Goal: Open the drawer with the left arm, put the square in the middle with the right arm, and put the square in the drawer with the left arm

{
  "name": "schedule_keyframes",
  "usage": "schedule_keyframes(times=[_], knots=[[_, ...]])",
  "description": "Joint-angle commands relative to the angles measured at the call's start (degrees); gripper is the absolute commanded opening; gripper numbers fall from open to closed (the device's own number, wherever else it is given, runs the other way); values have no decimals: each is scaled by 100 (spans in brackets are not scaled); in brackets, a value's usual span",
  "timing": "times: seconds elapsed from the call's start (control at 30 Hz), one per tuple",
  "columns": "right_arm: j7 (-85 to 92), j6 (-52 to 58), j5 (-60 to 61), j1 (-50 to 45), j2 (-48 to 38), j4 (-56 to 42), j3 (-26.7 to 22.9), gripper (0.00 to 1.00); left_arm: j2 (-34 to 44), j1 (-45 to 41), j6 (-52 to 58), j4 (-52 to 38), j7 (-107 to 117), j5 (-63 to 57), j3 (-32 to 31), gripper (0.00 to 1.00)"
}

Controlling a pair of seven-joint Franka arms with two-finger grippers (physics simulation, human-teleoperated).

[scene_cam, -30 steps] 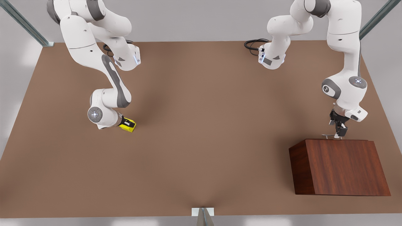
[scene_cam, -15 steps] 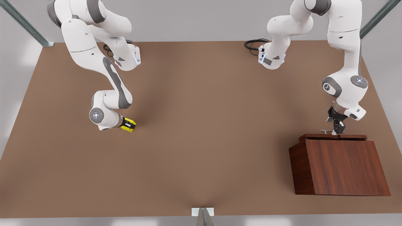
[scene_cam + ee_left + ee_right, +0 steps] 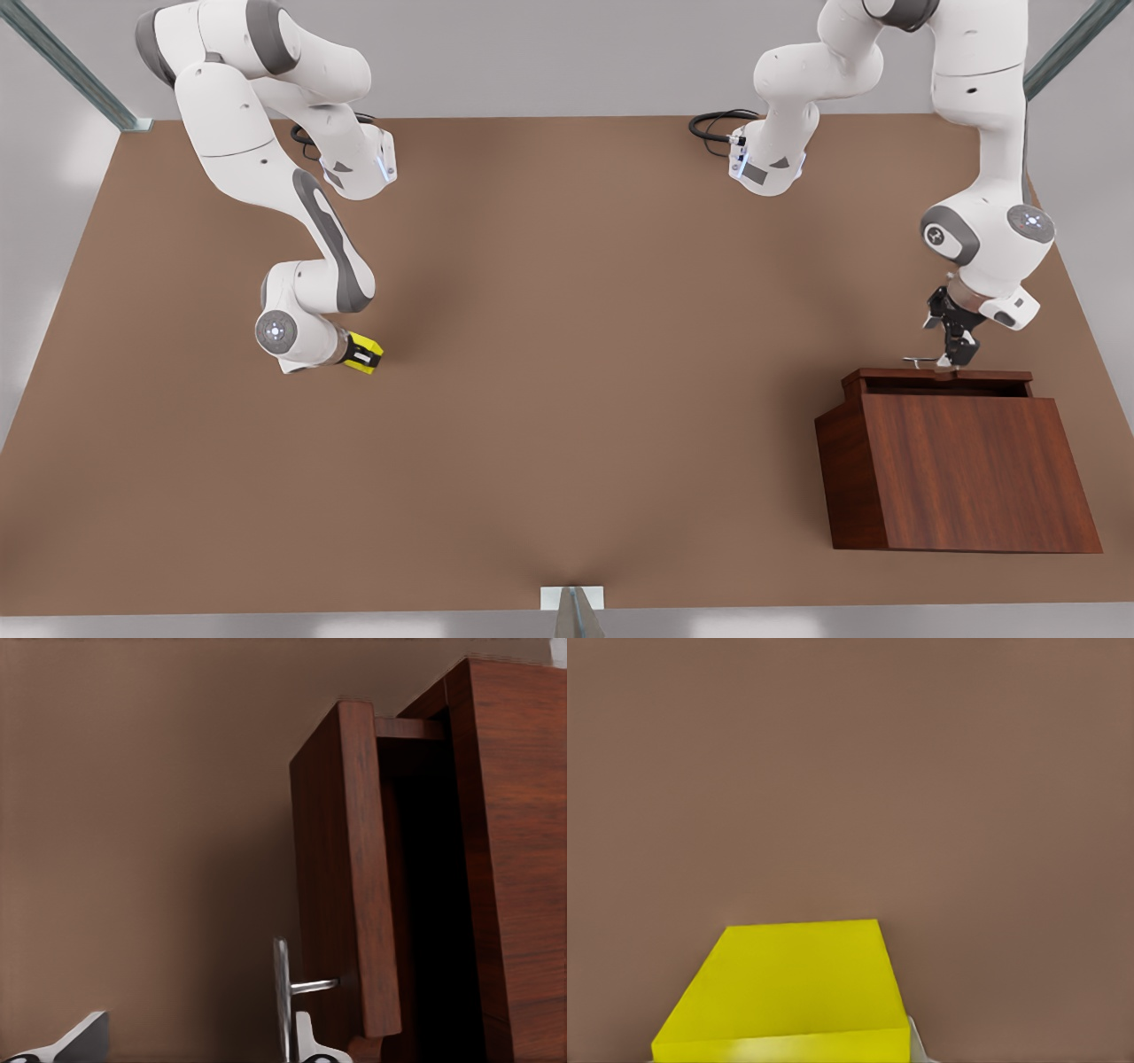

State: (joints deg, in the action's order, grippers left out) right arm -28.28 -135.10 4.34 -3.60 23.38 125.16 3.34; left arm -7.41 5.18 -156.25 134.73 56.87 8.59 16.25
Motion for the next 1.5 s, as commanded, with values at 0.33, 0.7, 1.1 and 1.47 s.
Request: schedule_keyframes(times=[0.33,0.7,1.1,1.47], knots=[[-485,1012,85,-97,-27,-1265,88,65,187,-8,350,115,-1,-42,71,100],[-3816,1591,-91,-1397,1669,-4543,1266,66,442,-8,964,123,-1,-42,80,100],[-6918,1557,-337,-3058,3480,-7049,1011,64,609,-8,1597,159,17,-42,168,100],[-6884,1618,-794,-3427,3761,-7023,1002,68,784,-8,2037,246,52,-51,177,100]])
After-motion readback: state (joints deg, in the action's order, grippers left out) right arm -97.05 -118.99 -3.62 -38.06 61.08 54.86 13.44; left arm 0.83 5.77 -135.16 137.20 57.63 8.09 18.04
